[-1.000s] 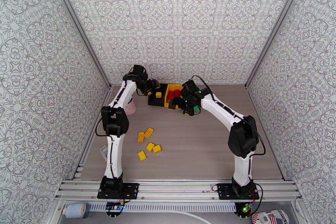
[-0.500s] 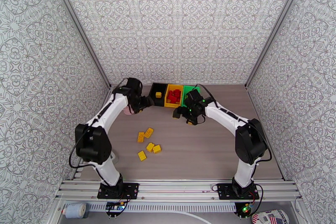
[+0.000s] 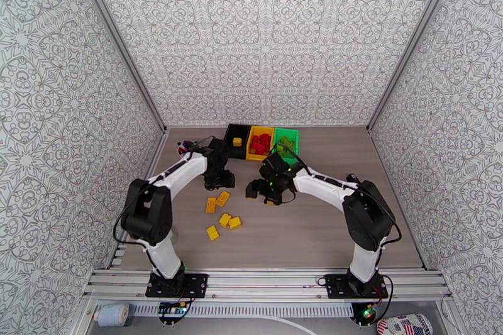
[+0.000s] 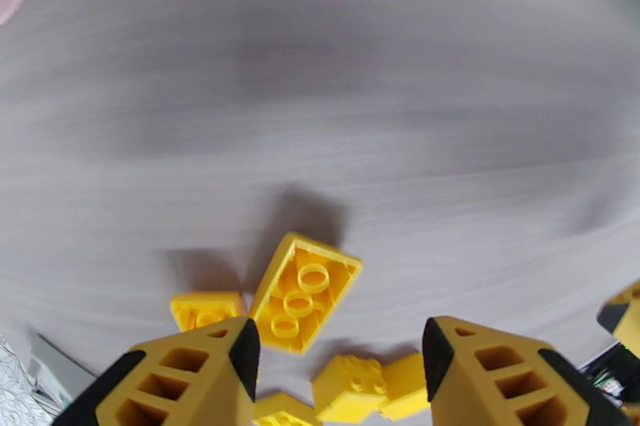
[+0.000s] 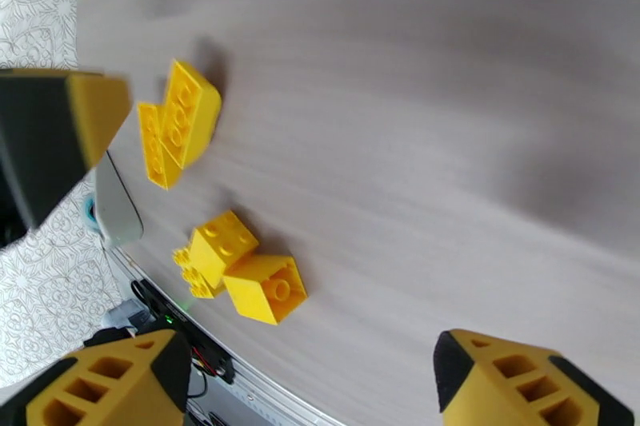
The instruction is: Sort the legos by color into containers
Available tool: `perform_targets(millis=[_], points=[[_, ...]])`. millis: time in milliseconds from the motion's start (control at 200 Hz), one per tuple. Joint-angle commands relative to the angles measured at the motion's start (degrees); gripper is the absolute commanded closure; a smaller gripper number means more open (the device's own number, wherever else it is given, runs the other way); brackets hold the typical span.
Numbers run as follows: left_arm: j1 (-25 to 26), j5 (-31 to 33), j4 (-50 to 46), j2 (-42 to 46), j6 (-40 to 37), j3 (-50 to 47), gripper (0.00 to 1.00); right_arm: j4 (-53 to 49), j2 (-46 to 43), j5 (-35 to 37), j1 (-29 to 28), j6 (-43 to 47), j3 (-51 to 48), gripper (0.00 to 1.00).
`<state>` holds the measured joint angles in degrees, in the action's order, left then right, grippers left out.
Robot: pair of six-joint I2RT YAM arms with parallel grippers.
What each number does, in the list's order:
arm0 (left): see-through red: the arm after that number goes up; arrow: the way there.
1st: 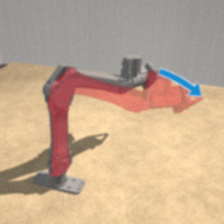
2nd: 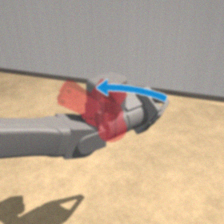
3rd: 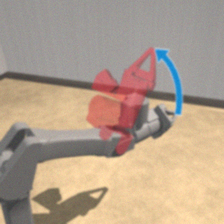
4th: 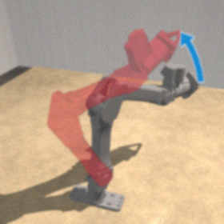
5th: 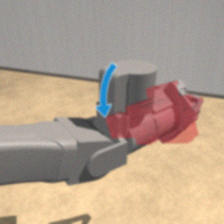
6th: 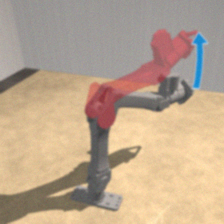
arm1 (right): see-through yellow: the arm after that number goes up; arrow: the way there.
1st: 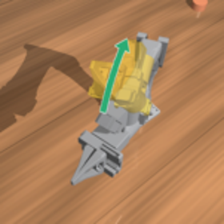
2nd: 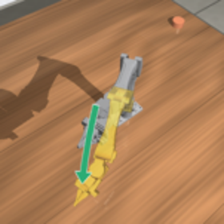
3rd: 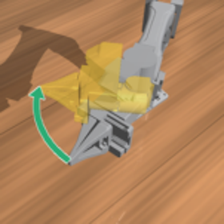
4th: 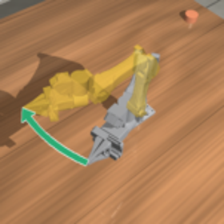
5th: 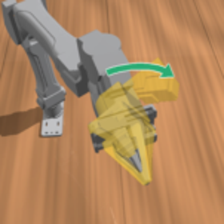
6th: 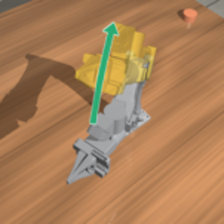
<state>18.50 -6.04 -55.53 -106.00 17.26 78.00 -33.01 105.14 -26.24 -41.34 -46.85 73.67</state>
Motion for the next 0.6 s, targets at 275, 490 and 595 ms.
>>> perform_targets(millis=[275,490,595], points=[[0.52,1.21,-1.25,-6.81,-5.83,3.15,0.42,3.32,-8.82,3.47,-0.12,-5.64,-9.58,0.16],[0.93,3.49,-1.54,-6.99,-5.50,0.84,0.45,4.26,-9.51,4.18,-0.14,-6.69,-10.70,0.16],[1.27,4.35,-1.51,-6.81,-5.20,-0.36,0.47,4.25,-9.03,4.18,-0.12,-6.64,-10.00,0.16]])
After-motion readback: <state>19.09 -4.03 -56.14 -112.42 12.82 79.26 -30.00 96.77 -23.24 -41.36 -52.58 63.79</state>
